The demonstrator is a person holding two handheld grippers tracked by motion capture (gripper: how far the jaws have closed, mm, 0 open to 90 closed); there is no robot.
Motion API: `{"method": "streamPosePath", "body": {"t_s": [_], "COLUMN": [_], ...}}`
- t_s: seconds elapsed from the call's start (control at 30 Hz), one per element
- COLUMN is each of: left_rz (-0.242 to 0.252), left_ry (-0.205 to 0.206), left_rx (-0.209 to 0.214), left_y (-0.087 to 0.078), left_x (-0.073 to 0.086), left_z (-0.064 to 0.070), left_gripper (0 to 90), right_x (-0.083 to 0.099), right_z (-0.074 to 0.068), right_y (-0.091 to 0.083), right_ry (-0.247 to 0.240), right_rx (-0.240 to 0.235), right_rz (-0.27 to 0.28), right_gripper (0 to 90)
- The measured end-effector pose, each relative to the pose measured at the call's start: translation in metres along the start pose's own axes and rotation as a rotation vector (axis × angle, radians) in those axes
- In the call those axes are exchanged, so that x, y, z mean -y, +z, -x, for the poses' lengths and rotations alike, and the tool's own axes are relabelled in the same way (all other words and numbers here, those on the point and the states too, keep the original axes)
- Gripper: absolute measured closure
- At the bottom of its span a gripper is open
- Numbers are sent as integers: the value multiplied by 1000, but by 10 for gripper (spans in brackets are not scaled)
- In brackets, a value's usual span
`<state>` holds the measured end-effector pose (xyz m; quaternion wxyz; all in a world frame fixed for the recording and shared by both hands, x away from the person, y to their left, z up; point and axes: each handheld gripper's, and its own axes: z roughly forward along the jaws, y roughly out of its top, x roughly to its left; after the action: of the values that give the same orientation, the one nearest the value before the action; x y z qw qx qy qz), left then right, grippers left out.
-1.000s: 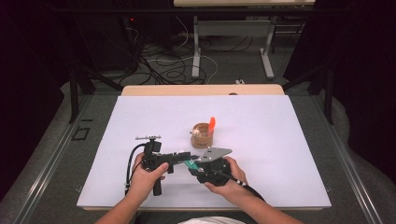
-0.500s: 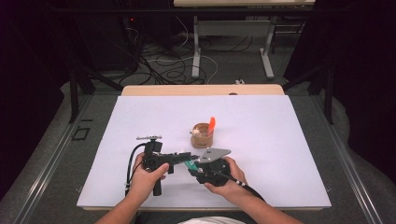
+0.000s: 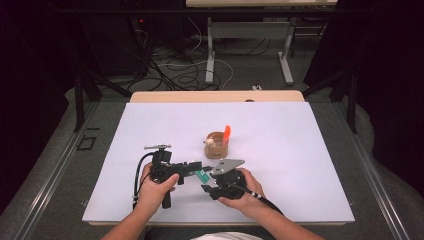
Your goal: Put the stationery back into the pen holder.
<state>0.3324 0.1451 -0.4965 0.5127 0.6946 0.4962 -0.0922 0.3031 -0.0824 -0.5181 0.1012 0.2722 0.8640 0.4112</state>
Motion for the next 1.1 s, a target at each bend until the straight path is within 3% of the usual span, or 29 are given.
{"method": "streamPosePath", "body": {"t_s": [0.03,0.37,0.57,0.8,0.87,0.97,1.1], "left_rz": [-14,20,26,26,45,35,45], "left_ry": [2,27,52,80,78,83,93], "left_rx": [1,-31,-51,-93,-100,-104,-110], "left_y": [-2,-5,-5,-6,-6,-8,-10], "left_x": [-1,-5,-9,-10,-10,-11,-14], "left_z": [-1,-1,-1,-1,-1,-1,0], "left_gripper": [647,647,647,647,648,648,648], "right_x": [0,2,3,5,6,7,10], "right_z": [1,11,21,39,45,52,59], "right_y": [1,-3,-13,-26,-30,-35,-42], "right_ry": [0,-2,26,74,94,115,134], "right_rx": [5,15,28,89,105,142,170], "right_rz": [10,-18,-36,-19,-21,-22,-23], "right_gripper": [464,385,350,302,260,160,135]}}
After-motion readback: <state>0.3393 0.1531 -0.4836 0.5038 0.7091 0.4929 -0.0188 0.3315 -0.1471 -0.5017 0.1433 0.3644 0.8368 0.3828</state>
